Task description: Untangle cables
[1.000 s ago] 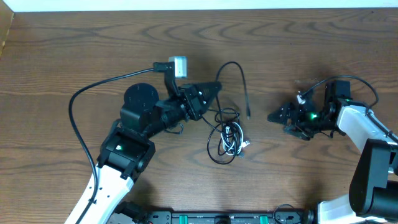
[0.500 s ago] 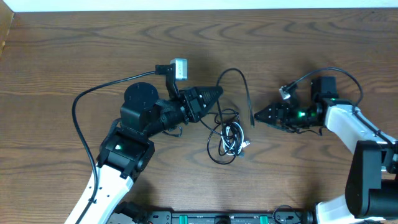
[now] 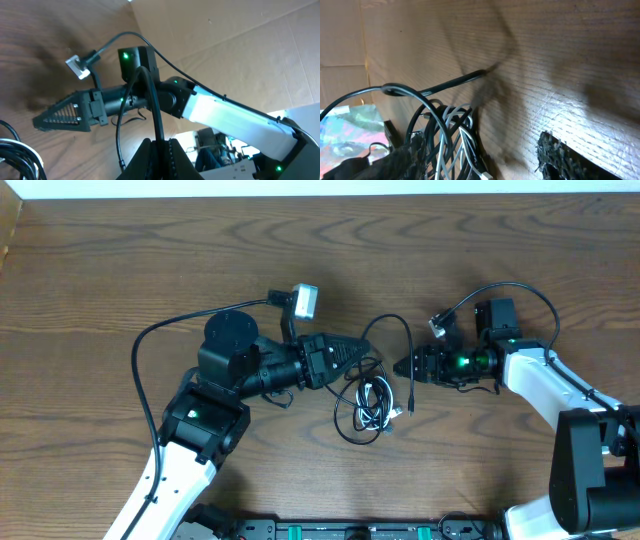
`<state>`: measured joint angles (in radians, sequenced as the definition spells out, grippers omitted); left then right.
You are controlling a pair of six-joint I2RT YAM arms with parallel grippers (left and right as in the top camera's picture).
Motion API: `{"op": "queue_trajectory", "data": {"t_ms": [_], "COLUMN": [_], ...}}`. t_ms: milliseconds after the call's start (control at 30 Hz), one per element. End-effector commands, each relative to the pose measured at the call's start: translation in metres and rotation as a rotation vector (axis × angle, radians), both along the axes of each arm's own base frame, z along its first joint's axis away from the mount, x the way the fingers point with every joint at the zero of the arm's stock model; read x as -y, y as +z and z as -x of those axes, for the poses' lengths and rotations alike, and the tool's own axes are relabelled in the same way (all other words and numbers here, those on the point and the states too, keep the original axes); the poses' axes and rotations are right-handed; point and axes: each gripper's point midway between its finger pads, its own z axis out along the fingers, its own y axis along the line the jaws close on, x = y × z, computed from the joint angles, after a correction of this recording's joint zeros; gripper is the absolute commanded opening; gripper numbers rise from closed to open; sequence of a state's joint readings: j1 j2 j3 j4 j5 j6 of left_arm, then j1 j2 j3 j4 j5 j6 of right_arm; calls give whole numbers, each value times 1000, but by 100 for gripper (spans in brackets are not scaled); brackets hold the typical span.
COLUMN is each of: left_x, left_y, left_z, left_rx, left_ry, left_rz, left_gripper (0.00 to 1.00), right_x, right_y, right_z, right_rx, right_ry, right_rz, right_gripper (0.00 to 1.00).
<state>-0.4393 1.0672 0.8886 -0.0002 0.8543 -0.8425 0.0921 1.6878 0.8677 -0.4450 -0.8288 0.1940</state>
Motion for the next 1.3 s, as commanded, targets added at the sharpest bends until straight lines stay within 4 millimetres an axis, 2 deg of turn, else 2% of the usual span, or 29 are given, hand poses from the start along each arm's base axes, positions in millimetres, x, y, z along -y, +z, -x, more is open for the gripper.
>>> {"op": "queue_trajectory", "data": {"t_ms": [0,267,433,767,900,1033,1167,1267], "left_x": [9,18,28,31,32,32,32,32], "left_y": [3,2,2,3,3,4,4,4], "left_z": [13,23,35,42,46,47,47,47], "left_rx": [-13,-17,-17,-20,-23,-24,-24,-24], "left_ry": [-71,-112,-157,-192,-213,-220,-220,-220], "left_rz": [15,14,14,19,24,25,25,25], "left_gripper": [8,8,8,8,8,8,8,8], "right_x": [-4,-14,-11,-24,-20,-12,9,23], "right_y": [-5,-4,-12,-16,-25,-32,-42,-48], "right_z": [2,4,2,2,0,-4,-10,-12], "right_rx": [-7,12,11,47,41,34,35,39], "right_ry": [7,38,17,48,16,-33,-105,-133], "right_rz": [16,16,85,130,208,285,410,490], "right_gripper": [68,66,65,65,64,55,45,30]}}
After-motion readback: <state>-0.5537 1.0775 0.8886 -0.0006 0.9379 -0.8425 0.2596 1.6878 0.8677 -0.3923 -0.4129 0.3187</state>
